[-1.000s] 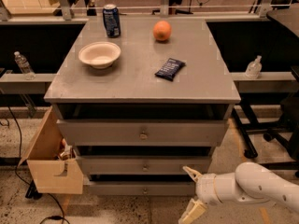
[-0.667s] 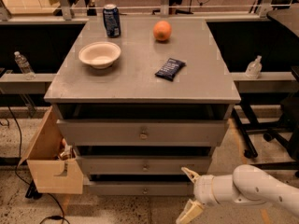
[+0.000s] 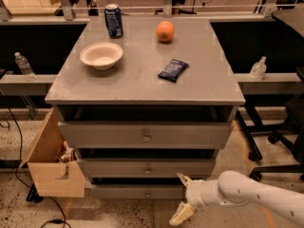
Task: Open bottom drawer
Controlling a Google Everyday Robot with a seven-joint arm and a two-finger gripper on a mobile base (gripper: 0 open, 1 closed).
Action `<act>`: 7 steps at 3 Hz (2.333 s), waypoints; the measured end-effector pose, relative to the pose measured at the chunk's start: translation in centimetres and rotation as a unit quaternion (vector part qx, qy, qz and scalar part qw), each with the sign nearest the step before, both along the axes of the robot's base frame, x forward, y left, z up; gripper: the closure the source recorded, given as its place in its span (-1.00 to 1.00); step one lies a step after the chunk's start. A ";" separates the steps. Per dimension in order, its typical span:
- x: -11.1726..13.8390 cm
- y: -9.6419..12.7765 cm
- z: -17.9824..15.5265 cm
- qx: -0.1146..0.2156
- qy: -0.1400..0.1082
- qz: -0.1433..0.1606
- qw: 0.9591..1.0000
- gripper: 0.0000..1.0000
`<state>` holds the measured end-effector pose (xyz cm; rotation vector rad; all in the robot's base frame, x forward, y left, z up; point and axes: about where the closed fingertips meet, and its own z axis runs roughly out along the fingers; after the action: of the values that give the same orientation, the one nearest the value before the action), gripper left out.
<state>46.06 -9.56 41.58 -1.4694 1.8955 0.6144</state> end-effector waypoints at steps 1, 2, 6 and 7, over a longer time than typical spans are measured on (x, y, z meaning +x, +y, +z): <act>0.7 0.2 -2.3 -0.019 0.001 -0.019 1.000 -1.00; 0.9 0.0 -4.1 -0.031 -0.005 -0.041 0.999 -1.00; 2.9 2.7 -11.9 -0.067 0.003 -0.038 0.997 -1.00; 3.8 2.8 -13.4 -0.074 -0.002 -0.050 0.996 -1.00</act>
Offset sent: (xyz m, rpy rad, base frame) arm 0.0126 -0.0068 -0.0596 -0.0969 -0.0280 -0.1450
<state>49.85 -6.73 28.22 -1.4549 2.0341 0.4333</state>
